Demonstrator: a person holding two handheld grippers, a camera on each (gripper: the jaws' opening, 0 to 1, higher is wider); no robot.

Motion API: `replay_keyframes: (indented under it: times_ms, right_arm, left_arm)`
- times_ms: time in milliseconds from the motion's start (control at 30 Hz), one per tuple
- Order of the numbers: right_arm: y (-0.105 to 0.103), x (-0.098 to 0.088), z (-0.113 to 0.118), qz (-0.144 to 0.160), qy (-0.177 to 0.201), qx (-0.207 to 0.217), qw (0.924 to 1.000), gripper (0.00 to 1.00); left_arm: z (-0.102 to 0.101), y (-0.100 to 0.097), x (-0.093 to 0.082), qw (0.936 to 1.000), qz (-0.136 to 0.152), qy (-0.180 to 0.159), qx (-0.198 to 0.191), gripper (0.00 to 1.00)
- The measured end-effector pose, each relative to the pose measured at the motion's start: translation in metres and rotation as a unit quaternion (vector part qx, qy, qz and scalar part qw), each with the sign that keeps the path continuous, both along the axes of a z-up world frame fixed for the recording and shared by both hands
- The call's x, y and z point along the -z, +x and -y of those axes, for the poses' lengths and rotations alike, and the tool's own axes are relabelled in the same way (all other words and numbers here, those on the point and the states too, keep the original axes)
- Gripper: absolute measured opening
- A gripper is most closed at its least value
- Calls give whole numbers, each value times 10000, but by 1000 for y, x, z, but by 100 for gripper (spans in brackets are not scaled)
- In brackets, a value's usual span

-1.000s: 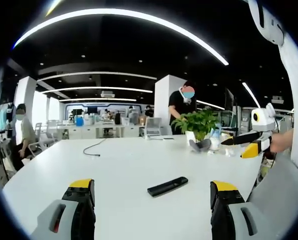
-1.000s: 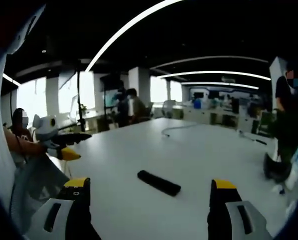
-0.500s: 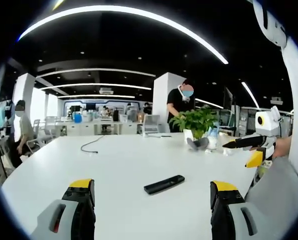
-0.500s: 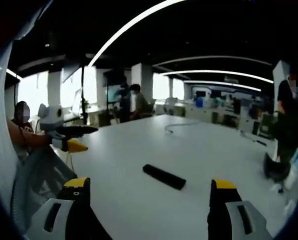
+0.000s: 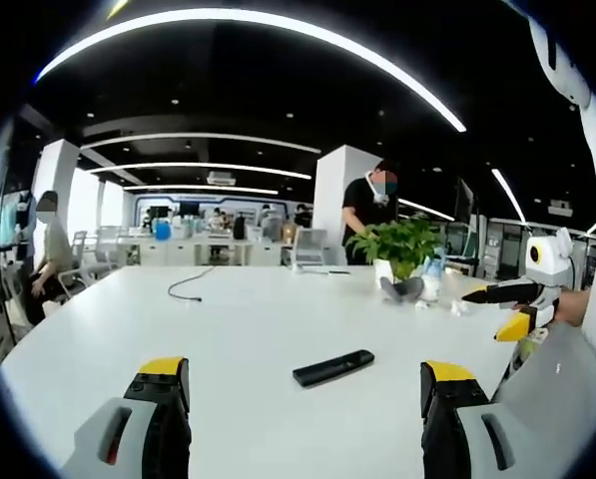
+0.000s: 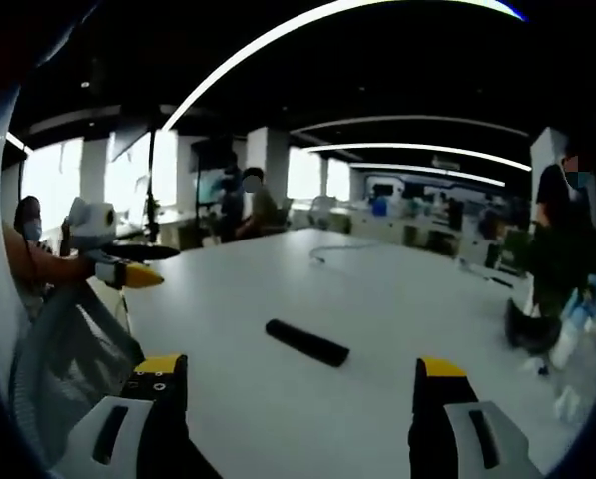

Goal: Press the specified remote control buttons in sequence, fully releasing each button before pressing the next.

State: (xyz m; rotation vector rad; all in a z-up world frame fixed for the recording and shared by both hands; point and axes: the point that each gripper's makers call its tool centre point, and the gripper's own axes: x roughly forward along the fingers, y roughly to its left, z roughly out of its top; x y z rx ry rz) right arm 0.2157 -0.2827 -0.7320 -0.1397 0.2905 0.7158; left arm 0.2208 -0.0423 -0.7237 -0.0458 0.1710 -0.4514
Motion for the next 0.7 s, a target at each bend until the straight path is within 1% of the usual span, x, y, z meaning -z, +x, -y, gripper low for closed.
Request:
replay_keyframes:
  times_ms: [67, 133, 267, 300, 367, 533, 700]
  right_arm:
    - [1, 0, 3, -74, 110, 98, 9999, 93]
    - [3, -1, 7, -57, 161, 200, 9997, 94]
    - [4, -2, 11, -62, 217, 344, 9992, 94]
    - [5, -4, 13, -65, 332, 441, 9985, 93]
    - [6, -8, 15, -34, 418, 536, 9977, 93]
    - [7, -8, 18, 34, 347, 578, 9977, 92]
    - [6, -4, 16, -16, 225, 523, 9984, 91]
  left_arm:
    - [0, 0, 2, 10000, -25, 31, -3, 100]
    - [-2, 0, 3, 10000, -56, 29, -35, 100]
    - [-4, 0, 2, 10000, -22, -4, -86, 100]
    - [-5, 0, 2, 9999, -18, 11, -110, 100]
    - [-7, 0, 3, 9999, -42, 0, -149, 100]
    - [-5, 0, 4, 9999, -48, 46, -116, 100]
    - [-3, -1, 7, 9998, -101, 135, -60, 100]
